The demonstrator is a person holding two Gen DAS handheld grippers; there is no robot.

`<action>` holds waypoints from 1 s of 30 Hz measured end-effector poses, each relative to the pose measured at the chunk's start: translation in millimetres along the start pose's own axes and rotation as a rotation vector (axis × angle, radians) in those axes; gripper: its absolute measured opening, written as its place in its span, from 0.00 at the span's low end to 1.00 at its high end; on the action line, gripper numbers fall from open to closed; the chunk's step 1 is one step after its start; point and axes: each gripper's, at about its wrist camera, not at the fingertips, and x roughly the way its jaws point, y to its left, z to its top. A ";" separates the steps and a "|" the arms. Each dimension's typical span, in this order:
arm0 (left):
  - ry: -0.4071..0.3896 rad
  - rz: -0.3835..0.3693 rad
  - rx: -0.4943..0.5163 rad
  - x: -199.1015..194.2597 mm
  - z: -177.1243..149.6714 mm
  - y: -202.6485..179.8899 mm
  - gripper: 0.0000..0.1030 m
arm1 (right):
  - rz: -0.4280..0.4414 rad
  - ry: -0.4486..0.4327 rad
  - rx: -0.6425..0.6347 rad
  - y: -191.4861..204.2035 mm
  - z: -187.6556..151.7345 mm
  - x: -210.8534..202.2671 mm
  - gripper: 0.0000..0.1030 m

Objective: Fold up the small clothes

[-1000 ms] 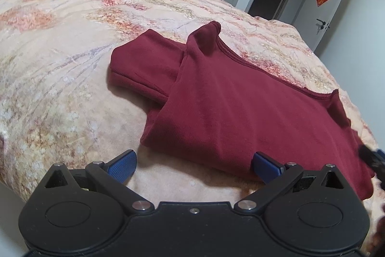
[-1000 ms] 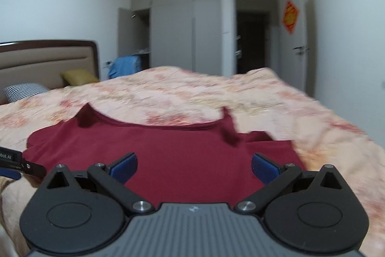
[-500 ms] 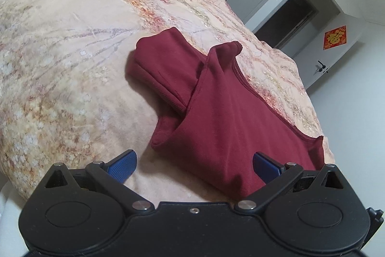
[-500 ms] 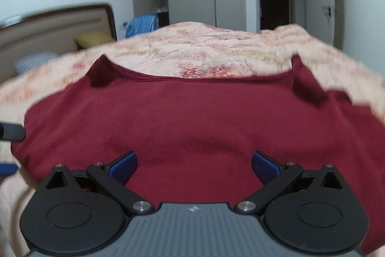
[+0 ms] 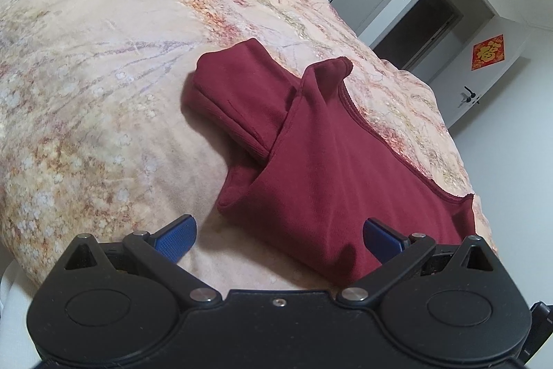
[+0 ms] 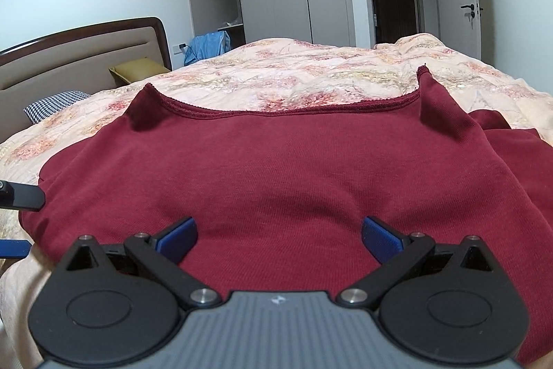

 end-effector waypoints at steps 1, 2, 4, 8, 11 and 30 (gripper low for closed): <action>-0.001 0.002 0.003 0.3 -0.3 -0.2 0.99 | 0.000 -0.001 0.000 0.8 0.7 1.5 1.00; -0.002 0.004 0.007 0.8 -0.4 -0.5 0.99 | 0.000 -0.001 0.000 0.4 0.5 1.5 1.00; -0.004 0.008 0.018 1.2 -1.2 -1.2 0.99 | 0.000 0.000 0.000 0.2 0.5 1.5 1.00; -0.010 0.012 0.024 1.4 -2.2 -0.9 0.99 | -0.002 0.004 0.000 0.8 2.1 2.4 1.00; -0.012 0.023 0.021 2.8 -2.0 -2.2 0.99 | -0.002 0.003 -0.001 1.3 1.9 2.4 1.00; -0.056 0.076 0.113 12.1 -14.0 -40.0 0.99 | 0.000 -0.006 0.003 1.6 2.0 1.7 1.00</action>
